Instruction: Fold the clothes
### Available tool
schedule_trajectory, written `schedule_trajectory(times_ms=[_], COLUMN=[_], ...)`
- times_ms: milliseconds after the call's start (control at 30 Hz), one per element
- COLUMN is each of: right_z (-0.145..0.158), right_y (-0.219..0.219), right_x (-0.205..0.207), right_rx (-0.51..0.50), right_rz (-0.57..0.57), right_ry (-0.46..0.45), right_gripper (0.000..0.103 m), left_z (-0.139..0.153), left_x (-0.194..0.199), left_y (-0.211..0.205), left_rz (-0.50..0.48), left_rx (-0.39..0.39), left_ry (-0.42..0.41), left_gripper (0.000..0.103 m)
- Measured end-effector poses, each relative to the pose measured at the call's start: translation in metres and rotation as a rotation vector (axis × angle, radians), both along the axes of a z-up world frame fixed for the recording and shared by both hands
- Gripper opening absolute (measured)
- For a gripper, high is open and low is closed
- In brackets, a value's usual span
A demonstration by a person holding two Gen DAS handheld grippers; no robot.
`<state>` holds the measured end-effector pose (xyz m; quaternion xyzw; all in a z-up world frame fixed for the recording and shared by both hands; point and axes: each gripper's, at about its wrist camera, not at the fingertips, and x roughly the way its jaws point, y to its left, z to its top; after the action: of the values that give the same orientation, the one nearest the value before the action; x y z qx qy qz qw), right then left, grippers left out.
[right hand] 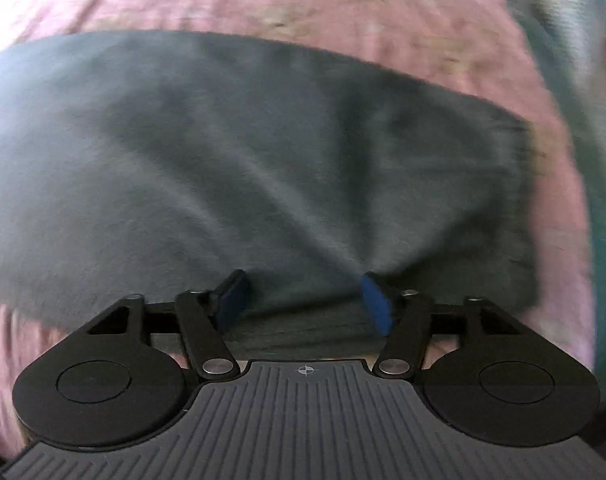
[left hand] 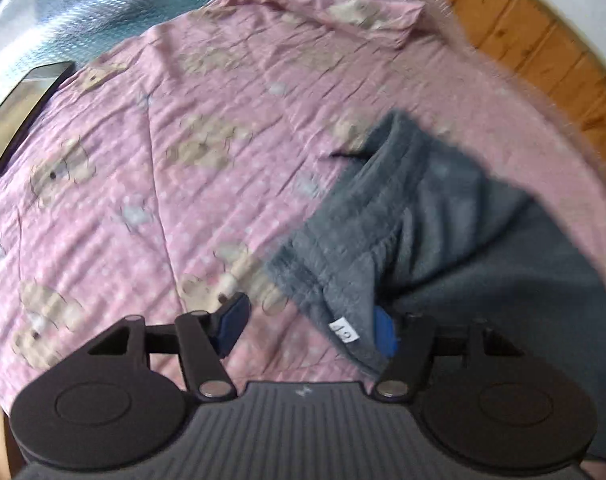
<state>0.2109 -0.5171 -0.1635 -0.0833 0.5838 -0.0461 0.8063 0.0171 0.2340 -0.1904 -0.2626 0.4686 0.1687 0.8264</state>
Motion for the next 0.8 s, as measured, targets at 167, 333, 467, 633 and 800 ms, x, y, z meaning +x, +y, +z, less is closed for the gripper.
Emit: schedule_trajectory(times_ms=[167,333,467,633,800], right_z=[0.051,0.035,0.024,0.019,0.007], right_y=[0.099,0.246,0.335,0.392,0.413], right_x=[0.034,0.099,0.146,0.189,0.215], right_rx=[0.09,0.166,0.252,0.412,0.632], right_rz=[0.082,0.352,0.509,0.638,0.792], right_ry=[-0.178,-0.186,-0.168,-0.092,0.089], right_gripper=[0.073,0.079,0.079,0.08,0.082], left_z=[0.031,-0.016,-0.014,0.011,0.019], left_x=[0.053,0.152,0.131,0.068,0.018], left_y=[0.038,0.044,0.028,0.004,-0.014], left_rz=[-0.07,-0.185,-0.29,-0.426,-0.478], left_rx=[-0.039,-0.144,-0.13,-0.064,-0.046], left_ry=[-0.09,0.014,-0.048,-0.218,-0.269], left_gripper=[0.102,0.085,0.024,0.012,0.012])
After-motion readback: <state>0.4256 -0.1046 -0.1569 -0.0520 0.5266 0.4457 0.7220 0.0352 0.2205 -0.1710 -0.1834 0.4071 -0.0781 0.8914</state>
